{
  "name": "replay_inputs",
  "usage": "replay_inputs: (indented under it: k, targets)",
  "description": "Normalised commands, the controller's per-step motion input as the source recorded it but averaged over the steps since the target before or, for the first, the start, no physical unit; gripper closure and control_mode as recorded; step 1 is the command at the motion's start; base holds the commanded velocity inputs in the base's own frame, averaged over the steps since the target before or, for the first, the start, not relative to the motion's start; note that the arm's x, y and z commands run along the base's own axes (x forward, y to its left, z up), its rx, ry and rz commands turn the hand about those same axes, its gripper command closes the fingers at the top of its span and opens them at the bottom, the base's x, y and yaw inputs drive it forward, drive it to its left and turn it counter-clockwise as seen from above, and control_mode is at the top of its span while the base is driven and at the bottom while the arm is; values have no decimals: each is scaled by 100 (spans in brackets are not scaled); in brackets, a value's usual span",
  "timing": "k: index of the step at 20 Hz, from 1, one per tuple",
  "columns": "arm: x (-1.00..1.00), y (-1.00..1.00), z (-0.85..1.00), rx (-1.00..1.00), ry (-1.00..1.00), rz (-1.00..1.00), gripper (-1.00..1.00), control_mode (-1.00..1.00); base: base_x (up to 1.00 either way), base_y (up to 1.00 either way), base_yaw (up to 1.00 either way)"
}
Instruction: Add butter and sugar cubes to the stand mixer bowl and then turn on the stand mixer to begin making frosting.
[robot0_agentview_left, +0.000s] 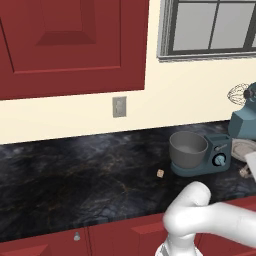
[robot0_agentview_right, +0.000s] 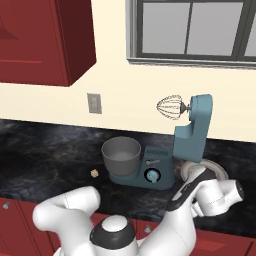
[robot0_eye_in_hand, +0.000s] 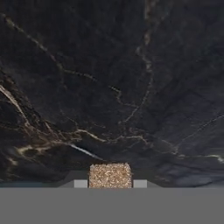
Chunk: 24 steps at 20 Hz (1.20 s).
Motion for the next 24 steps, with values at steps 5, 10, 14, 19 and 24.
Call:
replay_inputs:
  k: [5,10,14,19,24]
  targets:
    - [-68,17,25,0,-3,0,100,-100,0,0,0]
    - [-61,36,56,-4,-4,0,100,-100,0,0,0]
    - [-34,56,73,-8,0,0,100,-100,0,0,0]
    - [-18,77,72,-19,0,0,100,-100,0,0,0]
    - [-3,87,68,-24,2,0,100,-100,0,0,0]
